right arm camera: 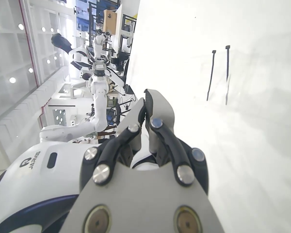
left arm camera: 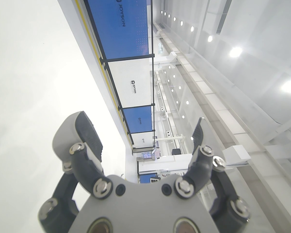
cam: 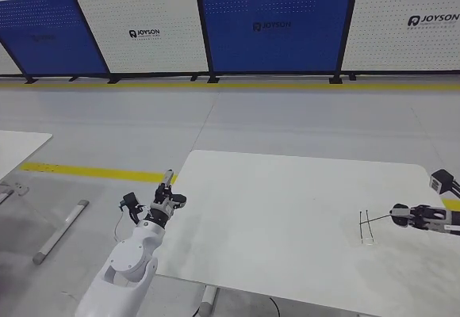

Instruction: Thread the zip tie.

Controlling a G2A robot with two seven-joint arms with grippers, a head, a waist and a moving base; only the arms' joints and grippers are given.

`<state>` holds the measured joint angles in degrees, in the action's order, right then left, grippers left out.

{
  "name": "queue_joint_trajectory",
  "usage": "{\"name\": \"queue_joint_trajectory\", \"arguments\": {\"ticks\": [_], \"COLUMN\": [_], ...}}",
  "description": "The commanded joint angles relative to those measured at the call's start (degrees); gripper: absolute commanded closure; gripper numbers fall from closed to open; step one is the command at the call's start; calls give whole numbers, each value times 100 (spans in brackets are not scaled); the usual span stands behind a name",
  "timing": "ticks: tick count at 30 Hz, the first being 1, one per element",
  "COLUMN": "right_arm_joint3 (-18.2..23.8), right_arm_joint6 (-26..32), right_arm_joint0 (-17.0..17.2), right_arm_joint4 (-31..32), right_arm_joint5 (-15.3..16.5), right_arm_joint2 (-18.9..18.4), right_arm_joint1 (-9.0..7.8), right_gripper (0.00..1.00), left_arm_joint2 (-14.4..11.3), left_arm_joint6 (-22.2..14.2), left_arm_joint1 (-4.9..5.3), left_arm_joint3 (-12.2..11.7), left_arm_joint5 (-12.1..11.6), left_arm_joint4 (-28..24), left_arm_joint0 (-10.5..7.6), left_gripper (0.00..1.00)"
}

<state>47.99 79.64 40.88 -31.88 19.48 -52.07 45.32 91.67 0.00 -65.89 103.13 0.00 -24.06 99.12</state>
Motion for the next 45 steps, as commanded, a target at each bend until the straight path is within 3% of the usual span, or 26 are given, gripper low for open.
{"name": "queue_joint_trajectory", "arguments": {"ticks": [1,7,12,17,19,41,45], "right_arm_joint3": [1,570,1608,2437,2487,2529,2739], "right_arm_joint6": [0,-305,-822,-2162,-2387,-2488,-2858], "right_arm_joint0": [1,457,956,1253,1262,1298,1452], "right_arm_joint4": [-1,-567,-766,-225,-57,-39,-77], "right_arm_joint5": [0,0,0,0,-118,-132,-1], "right_arm_joint2": [0,-325,-568,-339,-163,-170,-238], "right_arm_joint1": [0,-17,16,188,253,260,300], "right_gripper": [100,100,100,100,100,100,100], "left_arm_joint2": [0,0,0,0,0,0,-49], "left_arm_joint6": [0,0,0,0,0,0,154], "left_arm_joint1": [0,0,0,0,0,0,-19], "left_arm_joint3": [0,0,0,0,0,0,46], "left_arm_joint5": [0,0,0,0,0,0,-300], "left_arm_joint4": [0,0,0,0,0,0,302], "left_arm_joint0": [0,0,0,0,0,0,-3], "left_gripper": [0,0,0,0,0,0,0]}}
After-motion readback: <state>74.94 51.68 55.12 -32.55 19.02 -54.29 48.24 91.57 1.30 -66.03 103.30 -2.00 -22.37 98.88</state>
